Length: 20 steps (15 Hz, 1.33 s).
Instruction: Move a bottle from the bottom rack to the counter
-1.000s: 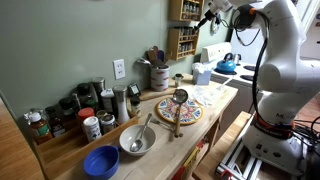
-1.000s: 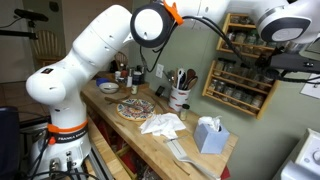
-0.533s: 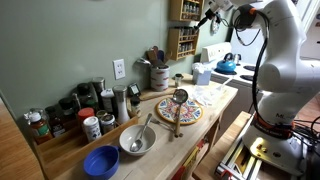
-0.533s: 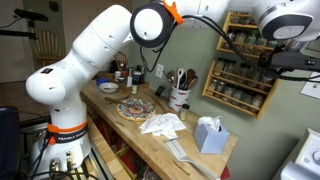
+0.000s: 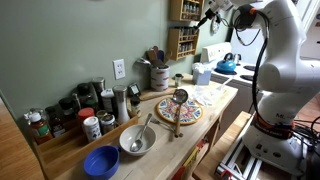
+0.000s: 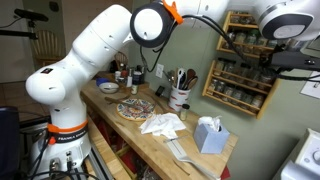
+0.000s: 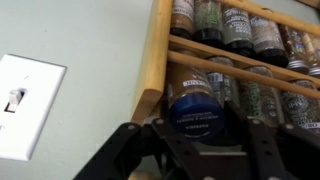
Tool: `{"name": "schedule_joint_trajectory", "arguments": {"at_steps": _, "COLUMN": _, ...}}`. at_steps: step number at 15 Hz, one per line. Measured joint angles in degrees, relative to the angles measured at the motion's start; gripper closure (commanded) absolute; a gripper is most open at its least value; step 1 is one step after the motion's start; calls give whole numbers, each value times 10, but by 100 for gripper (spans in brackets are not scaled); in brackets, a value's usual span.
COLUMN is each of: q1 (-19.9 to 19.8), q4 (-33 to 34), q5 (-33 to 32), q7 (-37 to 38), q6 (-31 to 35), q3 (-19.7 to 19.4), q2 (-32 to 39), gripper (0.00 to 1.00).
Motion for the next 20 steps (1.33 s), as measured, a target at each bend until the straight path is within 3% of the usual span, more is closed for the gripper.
{"name": "schedule_joint_trajectory", "arguments": {"at_steps": 14, "q1": -40, "q4": 8, "q5": 63, "q7": 2, "q6": -48, "q3": 5, "q2": -3, "gripper": 69}}
{"name": "schedule_joint_trajectory", "arguments": {"at_steps": 20, "q1": -39, "q4": 8, "q5": 64, "q7": 25, "q6": -52, "q3": 5, "q2": -3, "gripper": 69}}
